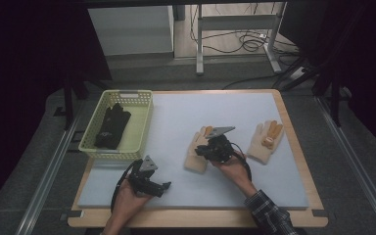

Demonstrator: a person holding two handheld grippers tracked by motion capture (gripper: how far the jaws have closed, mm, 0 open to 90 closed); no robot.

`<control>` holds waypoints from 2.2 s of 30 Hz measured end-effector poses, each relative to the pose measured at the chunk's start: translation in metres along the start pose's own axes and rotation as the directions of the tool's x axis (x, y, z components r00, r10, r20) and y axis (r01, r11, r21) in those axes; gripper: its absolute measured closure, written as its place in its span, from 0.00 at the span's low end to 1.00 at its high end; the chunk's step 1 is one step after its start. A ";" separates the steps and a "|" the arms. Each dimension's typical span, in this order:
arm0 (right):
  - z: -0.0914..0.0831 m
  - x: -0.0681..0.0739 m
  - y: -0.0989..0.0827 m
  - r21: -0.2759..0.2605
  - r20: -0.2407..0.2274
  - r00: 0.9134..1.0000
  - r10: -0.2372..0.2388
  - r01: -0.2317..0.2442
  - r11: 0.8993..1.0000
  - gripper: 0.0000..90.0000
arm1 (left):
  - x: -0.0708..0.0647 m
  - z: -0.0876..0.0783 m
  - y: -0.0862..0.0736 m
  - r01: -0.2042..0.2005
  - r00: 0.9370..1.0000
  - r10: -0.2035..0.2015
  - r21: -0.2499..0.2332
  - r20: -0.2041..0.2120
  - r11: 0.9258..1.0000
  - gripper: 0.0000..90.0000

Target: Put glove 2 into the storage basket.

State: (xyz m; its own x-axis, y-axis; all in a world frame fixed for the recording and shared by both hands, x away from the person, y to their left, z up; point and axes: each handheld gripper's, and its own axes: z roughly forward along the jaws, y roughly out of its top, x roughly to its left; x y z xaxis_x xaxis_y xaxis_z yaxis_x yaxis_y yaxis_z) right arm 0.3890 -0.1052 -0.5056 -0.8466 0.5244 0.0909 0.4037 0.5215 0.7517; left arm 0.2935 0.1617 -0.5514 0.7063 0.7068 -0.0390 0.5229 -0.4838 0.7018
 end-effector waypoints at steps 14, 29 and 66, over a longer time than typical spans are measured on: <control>0.030 0.028 -0.002 0.083 -0.046 0.992 -0.115 0.118 0.990 0.87 | 0.000 0.000 0.000 0.000 1.000 0.000 0.000 0.000 1.000 0.03; 0.007 0.018 -0.016 0.073 -0.065 0.995 -0.080 0.085 0.994 0.82 | 0.000 0.000 0.000 0.000 1.000 0.000 0.001 0.000 1.000 0.03; -0.136 -0.131 -0.079 -0.014 0.470 0.862 0.190 -0.208 0.978 0.50 | 0.000 0.000 0.000 -0.001 1.000 0.001 0.000 0.000 1.000 0.03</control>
State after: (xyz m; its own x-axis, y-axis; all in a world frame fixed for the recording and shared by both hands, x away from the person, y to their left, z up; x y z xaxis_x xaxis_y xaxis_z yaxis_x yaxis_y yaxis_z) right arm 0.4209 -0.3069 -0.4878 -0.4900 0.8675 -0.0862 0.5656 0.3916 0.7257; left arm 0.2937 0.1617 -0.5514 0.7068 0.7063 -0.0384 0.5224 -0.4846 0.7017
